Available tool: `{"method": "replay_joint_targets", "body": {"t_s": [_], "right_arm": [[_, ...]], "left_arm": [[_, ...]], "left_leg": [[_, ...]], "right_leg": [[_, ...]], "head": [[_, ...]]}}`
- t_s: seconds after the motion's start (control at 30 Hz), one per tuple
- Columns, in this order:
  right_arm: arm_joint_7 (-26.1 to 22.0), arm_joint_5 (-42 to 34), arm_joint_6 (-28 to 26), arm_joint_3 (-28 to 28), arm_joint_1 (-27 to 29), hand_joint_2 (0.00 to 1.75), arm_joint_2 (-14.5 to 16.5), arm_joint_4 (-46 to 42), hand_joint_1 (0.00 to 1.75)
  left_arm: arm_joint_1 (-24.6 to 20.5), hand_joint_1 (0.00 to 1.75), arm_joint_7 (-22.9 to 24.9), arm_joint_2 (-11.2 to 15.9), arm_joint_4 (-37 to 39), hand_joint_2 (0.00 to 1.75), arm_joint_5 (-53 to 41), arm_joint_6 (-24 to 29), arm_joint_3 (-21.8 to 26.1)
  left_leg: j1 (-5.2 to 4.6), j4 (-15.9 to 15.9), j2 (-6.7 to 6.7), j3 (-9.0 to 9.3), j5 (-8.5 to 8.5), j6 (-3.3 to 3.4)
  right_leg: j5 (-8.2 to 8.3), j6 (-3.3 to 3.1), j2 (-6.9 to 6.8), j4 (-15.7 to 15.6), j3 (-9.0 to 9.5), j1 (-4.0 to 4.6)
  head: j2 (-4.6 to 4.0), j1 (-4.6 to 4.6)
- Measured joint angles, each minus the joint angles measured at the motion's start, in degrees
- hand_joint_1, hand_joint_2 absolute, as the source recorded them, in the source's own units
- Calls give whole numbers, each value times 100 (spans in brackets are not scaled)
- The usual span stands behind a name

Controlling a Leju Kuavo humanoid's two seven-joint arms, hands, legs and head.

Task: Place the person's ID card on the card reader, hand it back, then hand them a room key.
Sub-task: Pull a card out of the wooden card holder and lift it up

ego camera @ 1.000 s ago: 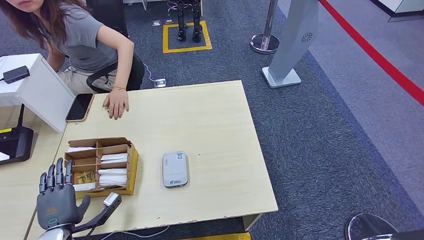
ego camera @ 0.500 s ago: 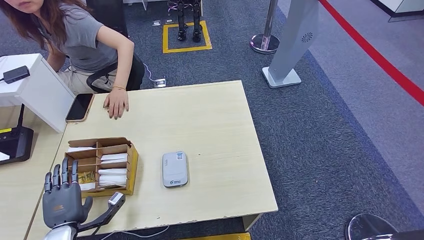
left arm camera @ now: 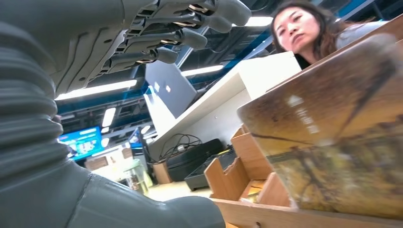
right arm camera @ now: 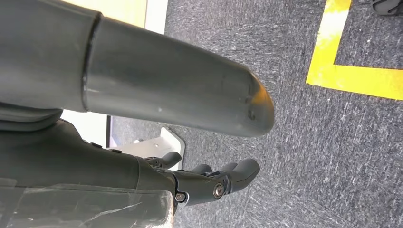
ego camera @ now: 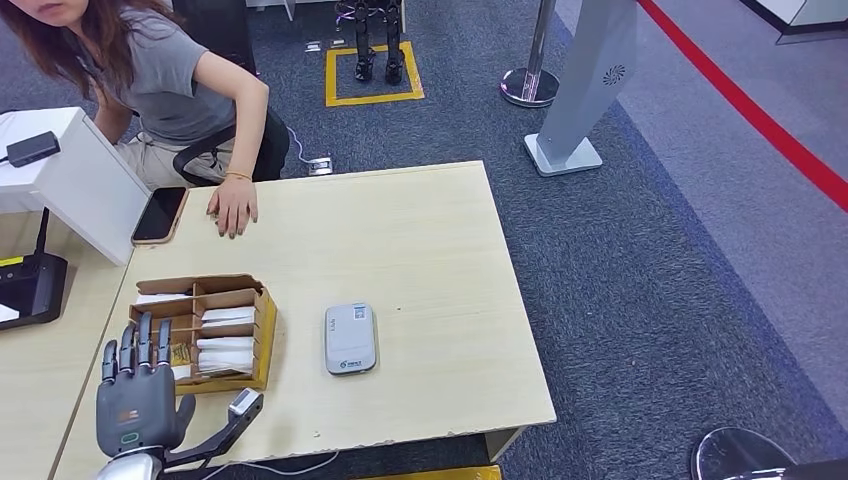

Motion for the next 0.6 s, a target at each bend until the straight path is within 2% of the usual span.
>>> {"method": "replay_joint_targets", "body": {"t_s": [0.27,0.43,0.6], "right_arm": [[9,12,1,-29,1,0,2,-1,0],[20,34,2,-52,0,0,4,-1,0],[20,39,0,-61,1,0,4,-1,0]], "left_arm": [[39,0,-412,-91,-54,175,1,-61,-124],[103,0,-968,-361,-50,175,1,-42,-151],[151,0,-1266,-597,-34,175,3,-41,-151]], "left_leg": [[-1,0,0,0,0,0],[-1,0,0,-1,-1,1],[-1,0,0,-1,-1,2]], "right_leg": [[0,0,0,0,0,0],[0,0,0,-1,0,0],[0,0,0,-1,0,0]], "head": [[0,-1],[0,-1],[0,-1]]}}
